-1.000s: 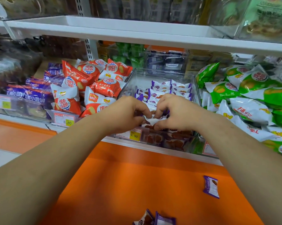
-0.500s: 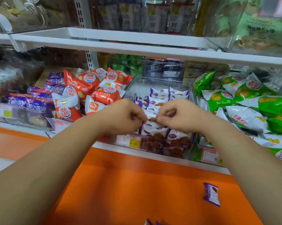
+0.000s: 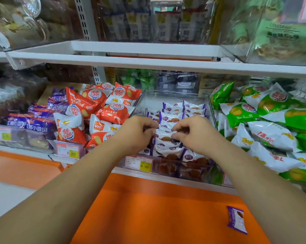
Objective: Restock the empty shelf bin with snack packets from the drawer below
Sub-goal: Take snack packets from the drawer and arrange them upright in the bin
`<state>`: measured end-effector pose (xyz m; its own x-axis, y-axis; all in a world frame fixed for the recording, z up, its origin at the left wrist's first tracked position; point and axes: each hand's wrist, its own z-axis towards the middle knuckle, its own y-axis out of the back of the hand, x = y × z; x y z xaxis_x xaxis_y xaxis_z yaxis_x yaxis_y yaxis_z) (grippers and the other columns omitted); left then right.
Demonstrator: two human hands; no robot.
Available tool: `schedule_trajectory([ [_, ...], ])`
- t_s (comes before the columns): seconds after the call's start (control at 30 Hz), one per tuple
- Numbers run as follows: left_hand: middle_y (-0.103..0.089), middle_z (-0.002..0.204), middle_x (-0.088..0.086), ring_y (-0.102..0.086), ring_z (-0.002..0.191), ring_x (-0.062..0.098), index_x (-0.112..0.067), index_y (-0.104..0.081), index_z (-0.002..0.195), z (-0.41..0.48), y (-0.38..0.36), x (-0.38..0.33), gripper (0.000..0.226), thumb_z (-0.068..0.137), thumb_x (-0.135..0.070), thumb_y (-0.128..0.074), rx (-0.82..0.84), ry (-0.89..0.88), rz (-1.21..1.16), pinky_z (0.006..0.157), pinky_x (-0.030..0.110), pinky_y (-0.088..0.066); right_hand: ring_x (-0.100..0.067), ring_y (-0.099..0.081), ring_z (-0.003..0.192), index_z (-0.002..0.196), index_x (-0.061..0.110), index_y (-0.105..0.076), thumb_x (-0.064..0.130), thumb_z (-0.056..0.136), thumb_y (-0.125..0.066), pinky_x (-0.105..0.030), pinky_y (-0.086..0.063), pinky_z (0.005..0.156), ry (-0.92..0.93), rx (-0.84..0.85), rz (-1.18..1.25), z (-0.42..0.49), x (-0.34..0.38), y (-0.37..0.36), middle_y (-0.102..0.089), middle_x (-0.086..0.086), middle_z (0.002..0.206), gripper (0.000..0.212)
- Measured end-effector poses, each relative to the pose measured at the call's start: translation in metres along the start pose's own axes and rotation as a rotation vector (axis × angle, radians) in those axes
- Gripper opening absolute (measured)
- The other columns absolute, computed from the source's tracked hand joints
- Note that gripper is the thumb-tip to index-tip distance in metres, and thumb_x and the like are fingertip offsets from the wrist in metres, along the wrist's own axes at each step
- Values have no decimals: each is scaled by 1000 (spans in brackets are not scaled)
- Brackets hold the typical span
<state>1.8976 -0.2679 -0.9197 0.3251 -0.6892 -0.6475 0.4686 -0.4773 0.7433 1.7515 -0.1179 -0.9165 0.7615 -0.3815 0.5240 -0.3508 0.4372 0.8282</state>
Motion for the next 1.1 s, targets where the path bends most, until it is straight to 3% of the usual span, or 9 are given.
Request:
schedule_trajectory([
  [0.13,-70,86,-13,-67,76,4,-21,-79,106,2,-2,-3,16,98,-20,-66,-6,-9,-59,65,18,-54,-11,-67,75,91,18,-80,21,86,-80,-33,-58,79,-10,38,-43,2,0,9,-73,5,80,6],
  [0.27,-76,96,-3,-68,80,9,-15,-81,96,7,-10,-6,15,94,-13,-66,-8,-9,-25,69,16,-51,2,-56,72,106,22,-79,18,86,-77,-28,-52,78,47,77,-64,2,2,6,-65,15,88,21],
  [0.47,-74,94,-4,-68,83,12,-12,-80,97,7,-8,-3,15,95,-12,-66,36,11,-75,67,17,-54,-15,-66,92,98,28,-81,24,89,-67,-40,-59,86,28,148,-134,1,9,1,-67,15,88,17],
  [0.57,-66,85,-8,-60,64,1,-18,-78,106,7,-8,1,16,97,-16,-64,88,26,-41,55,10,-45,-20,-66,88,94,26,-76,23,83,-60,-49,-61,80,7,175,-193,2,9,-3,-73,1,91,20],
  [0.67,-67,83,-6,-55,49,-4,-20,-77,108,7,-7,5,16,96,-18,-67,54,5,-43,46,7,-40,-10,-67,94,98,36,-80,27,89,-70,-37,-59,85,-57,154,-146,3,8,-1,-75,20,101,17],
  [0.83,-69,69,4,-49,41,0,-11,-79,88,7,-11,3,6,90,-15,-76,-32,-1,-84,44,16,-44,-9,-65,89,71,34,-78,27,79,-82,-38,-60,82,-51,36,-128,3,9,2,-70,22,74,12],
  [0.9,-73,74,6,-52,45,1,-13,-80,89,7,-10,2,5,90,-16,-77,-14,-20,-99,48,19,-50,-6,-64,83,73,37,-78,24,79,-82,-36,-60,80,-55,78,-136,2,8,10,-62,26,71,15],
  [1.03,-76,87,0,-69,71,12,-16,-80,95,10,-13,2,9,93,-16,-71,26,-44,-4,68,29,-61,0,-55,47,89,22,-80,0,89,-61,-13,-45,45,-56,35,15,2,2,41,-64,17,60,29],
  [1.1,-76,85,-2,-67,65,7,-17,-80,91,11,-13,2,9,94,-18,-71,28,-36,-18,62,26,-60,-3,-55,53,88,22,-77,-2,89,-58,-11,-42,46,-55,0,2,3,-3,53,-67,9,66,31],
])
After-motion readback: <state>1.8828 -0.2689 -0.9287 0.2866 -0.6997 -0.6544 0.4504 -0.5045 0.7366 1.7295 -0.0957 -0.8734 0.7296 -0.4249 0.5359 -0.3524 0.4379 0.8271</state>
